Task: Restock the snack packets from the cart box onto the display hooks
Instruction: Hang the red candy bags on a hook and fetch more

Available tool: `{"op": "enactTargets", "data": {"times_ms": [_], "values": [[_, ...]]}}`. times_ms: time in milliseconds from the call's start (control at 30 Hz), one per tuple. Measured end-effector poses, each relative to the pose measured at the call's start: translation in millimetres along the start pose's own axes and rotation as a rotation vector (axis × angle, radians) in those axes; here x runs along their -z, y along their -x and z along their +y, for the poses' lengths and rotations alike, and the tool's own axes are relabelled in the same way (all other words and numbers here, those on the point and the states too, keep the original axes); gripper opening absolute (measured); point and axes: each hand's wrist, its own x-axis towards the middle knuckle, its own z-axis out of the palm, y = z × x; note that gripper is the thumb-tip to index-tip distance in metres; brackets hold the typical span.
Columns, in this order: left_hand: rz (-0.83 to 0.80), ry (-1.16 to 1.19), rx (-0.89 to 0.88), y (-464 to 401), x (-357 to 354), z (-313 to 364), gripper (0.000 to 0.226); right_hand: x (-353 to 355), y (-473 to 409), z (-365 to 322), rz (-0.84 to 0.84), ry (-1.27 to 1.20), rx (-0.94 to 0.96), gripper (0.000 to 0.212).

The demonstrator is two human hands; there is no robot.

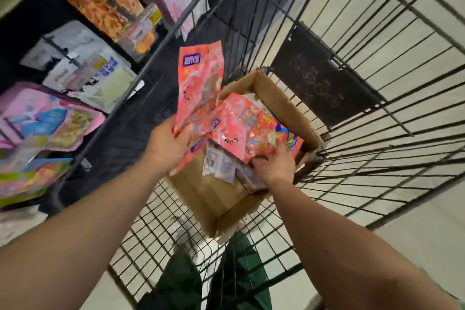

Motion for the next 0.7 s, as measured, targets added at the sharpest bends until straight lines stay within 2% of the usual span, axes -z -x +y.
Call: {"op": "enactTargets", "data": {"times_ms": [100,167,333,433,500,600,700], "values": [[0.020,0.048,0.077,9,16,-17,0.014,-11,-4,12,-0.093,0.337,0.155,0.096],[0.033,0.029,0.124,15,24,-32,0.017,-20,-4,15,-0.103,0.421,0.173,0.090],[0.001,0.090,0.273,33,30,-70,0.016,-27,-7,12,-0.043,0.477,0.196,0.063],[-0.035,0.164,0.357,40,23,-85,0.023,-20,-4,9,0.000,0.501,0.247,0.049],[-0.063,0.224,0.398,46,15,-87,0.027,-15,4,1,0.034,0.479,0.266,0.048],[-0.090,0.360,0.431,57,4,-82,0.021,-16,30,-18,0.036,0.472,0.315,0.049],[-0.028,0.575,0.458,71,0,-74,0.008,-25,83,-28,-0.017,0.486,0.490,0.054]]}}
